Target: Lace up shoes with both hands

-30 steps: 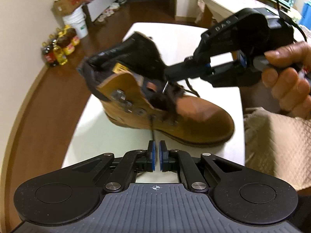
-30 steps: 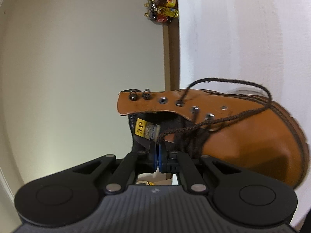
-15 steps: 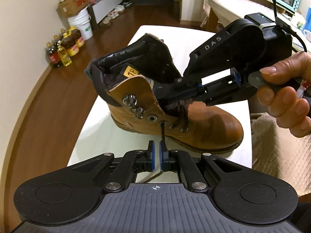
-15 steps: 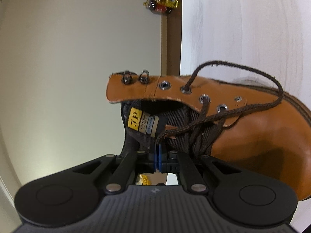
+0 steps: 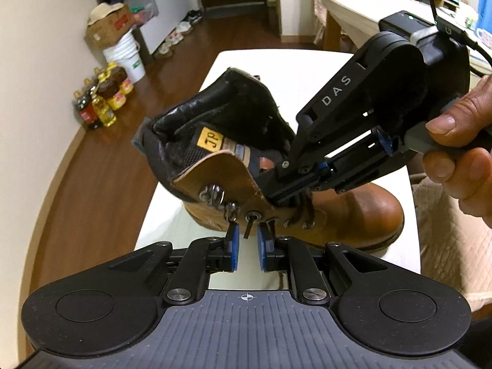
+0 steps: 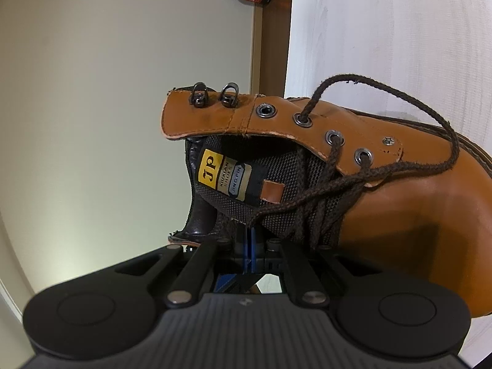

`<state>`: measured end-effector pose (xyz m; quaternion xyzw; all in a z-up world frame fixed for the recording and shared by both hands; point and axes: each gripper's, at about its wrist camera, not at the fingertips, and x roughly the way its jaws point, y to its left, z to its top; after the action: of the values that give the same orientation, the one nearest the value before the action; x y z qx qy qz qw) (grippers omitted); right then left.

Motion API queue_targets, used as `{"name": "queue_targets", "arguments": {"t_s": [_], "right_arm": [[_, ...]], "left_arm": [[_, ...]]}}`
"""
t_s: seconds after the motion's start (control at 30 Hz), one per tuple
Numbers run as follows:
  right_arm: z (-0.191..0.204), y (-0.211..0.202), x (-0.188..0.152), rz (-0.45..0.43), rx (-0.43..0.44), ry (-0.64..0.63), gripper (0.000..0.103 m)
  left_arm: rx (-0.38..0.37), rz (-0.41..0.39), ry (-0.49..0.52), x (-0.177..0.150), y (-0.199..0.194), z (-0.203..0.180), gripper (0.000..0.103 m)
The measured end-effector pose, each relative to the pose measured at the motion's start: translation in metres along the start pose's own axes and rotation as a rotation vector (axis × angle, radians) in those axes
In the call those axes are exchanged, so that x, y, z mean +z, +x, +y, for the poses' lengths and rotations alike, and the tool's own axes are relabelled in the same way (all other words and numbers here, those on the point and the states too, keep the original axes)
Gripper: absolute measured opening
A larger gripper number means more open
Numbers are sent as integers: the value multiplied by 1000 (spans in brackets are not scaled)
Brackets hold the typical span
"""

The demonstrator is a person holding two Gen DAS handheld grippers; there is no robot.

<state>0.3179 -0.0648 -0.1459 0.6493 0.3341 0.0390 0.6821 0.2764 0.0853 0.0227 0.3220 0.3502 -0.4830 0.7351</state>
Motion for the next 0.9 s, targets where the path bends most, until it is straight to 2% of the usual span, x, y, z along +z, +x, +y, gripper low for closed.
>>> {"name": "queue_targets", "arguments": {"t_s": [0.13,0.33,0.53,0.73,0.8,0.9], "right_arm": [[-1,-3,-1,-11,-2,10,7],[-6,-39,-10,-99,-34,13,8],[-28,-69,-12,-172,-103,41,8],[-32,-71,-6,-168,-119,43,8],[-30,-65,-8,-170,-116,45,9],[-26,-70,-16,-173,-102,39,8]], "left_arm": [[-4,8,18,-8,-9,0,2],[35,103,15,-44,-28,13,2],[109,307,-1,-100,-40,36,2],[176,464,27,-140,-33,50,2],[181,479,26,-147,-31,55,2],[193,450,34,-145,-28,59,2]]}}
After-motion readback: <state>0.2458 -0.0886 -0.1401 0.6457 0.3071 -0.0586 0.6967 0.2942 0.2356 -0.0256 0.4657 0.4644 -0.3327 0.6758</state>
